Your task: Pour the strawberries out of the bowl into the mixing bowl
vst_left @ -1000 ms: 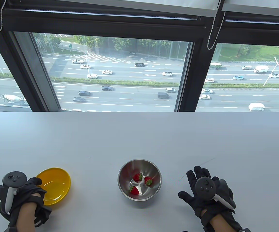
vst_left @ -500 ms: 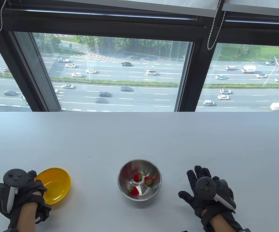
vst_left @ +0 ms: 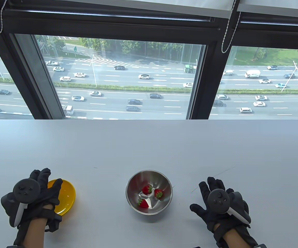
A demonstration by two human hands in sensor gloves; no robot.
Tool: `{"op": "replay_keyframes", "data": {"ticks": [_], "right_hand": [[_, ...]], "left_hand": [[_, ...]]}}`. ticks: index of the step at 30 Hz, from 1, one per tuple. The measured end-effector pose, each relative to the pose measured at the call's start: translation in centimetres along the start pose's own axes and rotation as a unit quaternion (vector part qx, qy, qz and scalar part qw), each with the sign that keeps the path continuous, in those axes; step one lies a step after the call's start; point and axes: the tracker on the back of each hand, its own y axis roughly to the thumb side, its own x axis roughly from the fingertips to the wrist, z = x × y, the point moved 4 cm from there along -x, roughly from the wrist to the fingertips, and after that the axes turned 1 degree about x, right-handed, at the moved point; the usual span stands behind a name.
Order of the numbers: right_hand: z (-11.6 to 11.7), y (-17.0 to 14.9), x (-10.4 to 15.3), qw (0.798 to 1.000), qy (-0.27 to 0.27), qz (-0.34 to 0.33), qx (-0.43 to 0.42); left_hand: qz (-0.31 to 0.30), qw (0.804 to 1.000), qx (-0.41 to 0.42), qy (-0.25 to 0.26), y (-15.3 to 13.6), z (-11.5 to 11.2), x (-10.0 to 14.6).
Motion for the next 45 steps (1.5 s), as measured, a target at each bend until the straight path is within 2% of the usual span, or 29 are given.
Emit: {"op": "replay_keyframes", "data": {"ticks": [10, 19, 27, 45], "right_hand": [[-0.1, 0.3, 0.0, 1.0, -0.011, 0.0, 0.002], [-0.4, 1.0, 0.2, 0.999, -0.033, -0.006, 0.006], [-0.5, 2.0, 0.4, 0.999, -0.047, -0.019, 0.013], [-0.3, 4.4, 0.7, 0.996, -0.058, -0.061, 0.028]], "left_hand": [[-0.113, 0.993, -0.038, 0.001, 4.4, -1.2, 1.1], [-0.173, 0.981, -0.079, -0.048, 7.6, -3.7, 2.3], [-0.209, 0.968, -0.103, -0.089, 9.6, -5.9, 3.3], [-0.274, 0.94, -0.15, -0.136, 13.0, -10.4, 5.9]]}}
